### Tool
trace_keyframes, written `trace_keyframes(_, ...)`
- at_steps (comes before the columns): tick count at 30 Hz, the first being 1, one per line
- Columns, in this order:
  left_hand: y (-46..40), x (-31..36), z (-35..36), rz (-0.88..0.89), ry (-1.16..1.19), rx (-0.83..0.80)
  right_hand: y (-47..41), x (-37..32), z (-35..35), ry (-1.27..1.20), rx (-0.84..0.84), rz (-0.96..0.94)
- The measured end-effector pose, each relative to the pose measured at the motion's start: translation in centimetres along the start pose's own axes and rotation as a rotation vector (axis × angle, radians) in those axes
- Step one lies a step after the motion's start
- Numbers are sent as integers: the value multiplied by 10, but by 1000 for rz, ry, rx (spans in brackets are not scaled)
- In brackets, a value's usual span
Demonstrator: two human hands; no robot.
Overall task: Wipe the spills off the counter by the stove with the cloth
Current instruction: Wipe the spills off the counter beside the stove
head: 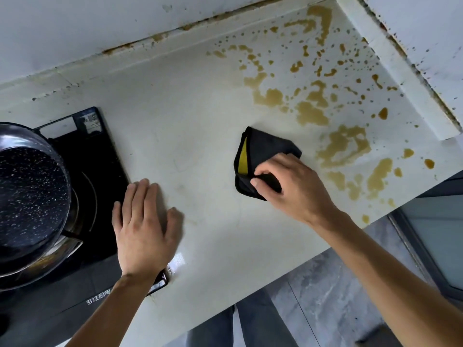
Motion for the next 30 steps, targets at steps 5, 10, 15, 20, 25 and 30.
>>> trace_keyframes(5, 1, 2, -2, -1, 4, -30, -18, 2, 38, 149, -20, 163)
trace_keyframes(10, 0, 15, -12, 17, 21, -125, 25, 18, 54, 227, -37, 142)
trace_keyframes(15, 4, 107, -5, 299, 165, -190, 66, 79, 20, 263, 8, 336)
trace_keyframes(20, 9, 171, 20, 481, 87, -254, 27, 92, 7, 228, 130, 462)
trace_keyframes(25, 17, 177, 34, 473, 17, -225, 63, 72, 23, 232, 99, 304)
trace_keyframes(30, 17, 178, 39, 459, 7, -178, 110, 107, -1, 245, 17, 352)
Point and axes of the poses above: each hand's wrist, its own y-axis away from the middle knuckle, its own z-axis out of the palm, x = y × z, the point moved 3 cm from there along -y, towards the middle knuckle, and after that the axes turned 9 degrees about -y, right-handed, at the moved point
